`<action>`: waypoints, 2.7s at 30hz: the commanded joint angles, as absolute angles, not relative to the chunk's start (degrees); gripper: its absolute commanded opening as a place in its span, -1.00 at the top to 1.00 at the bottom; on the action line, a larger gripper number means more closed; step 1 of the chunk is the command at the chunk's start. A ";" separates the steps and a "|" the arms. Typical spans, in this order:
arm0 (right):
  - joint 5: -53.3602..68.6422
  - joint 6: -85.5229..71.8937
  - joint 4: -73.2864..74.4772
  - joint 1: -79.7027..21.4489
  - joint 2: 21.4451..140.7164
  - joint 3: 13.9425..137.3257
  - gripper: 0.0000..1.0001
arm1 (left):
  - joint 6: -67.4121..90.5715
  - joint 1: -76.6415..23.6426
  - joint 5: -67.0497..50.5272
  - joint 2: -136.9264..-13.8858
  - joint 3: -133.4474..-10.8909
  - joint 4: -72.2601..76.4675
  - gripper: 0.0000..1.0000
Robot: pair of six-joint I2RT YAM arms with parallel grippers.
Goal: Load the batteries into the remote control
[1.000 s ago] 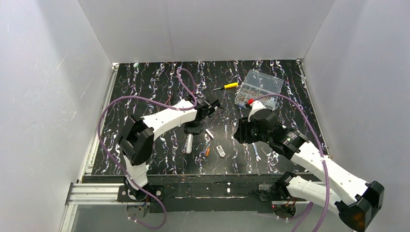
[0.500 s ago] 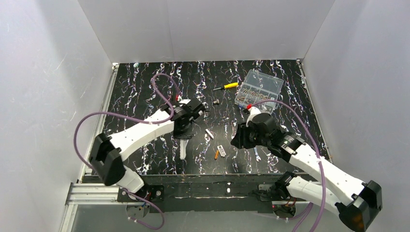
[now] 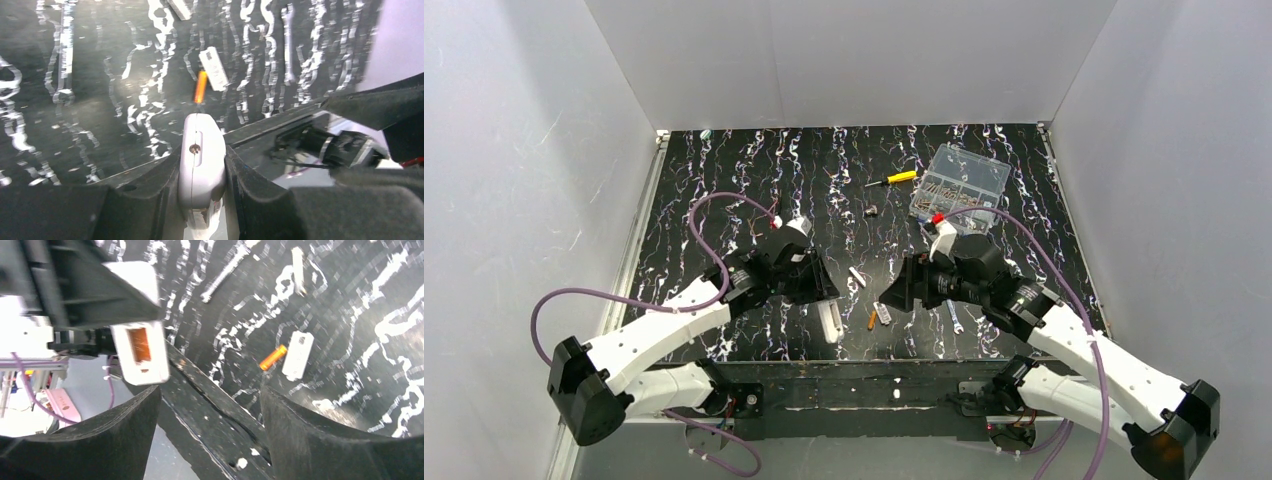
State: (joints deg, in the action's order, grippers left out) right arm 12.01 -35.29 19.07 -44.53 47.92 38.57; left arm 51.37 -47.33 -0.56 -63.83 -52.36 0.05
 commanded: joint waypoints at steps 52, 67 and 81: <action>-0.96 -16.94 17.22 -62.61 53.20 53.62 0.57 | 78.07 -47.02 -7.47 -59.34 -40.70 38.71 0.60; -0.44 -15.14 18.97 -62.58 50.47 52.41 0.82 | 77.84 -47.06 -9.75 -58.96 -41.36 40.17 0.28; -1.01 -14.94 19.80 -62.58 48.89 51.21 0.86 | 78.04 -47.05 -9.42 -58.81 -41.48 39.59 0.48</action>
State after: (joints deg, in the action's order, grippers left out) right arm -1.08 -16.03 21.30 -62.35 50.50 50.48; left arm 78.17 -47.31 -8.84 -60.05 -40.97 38.68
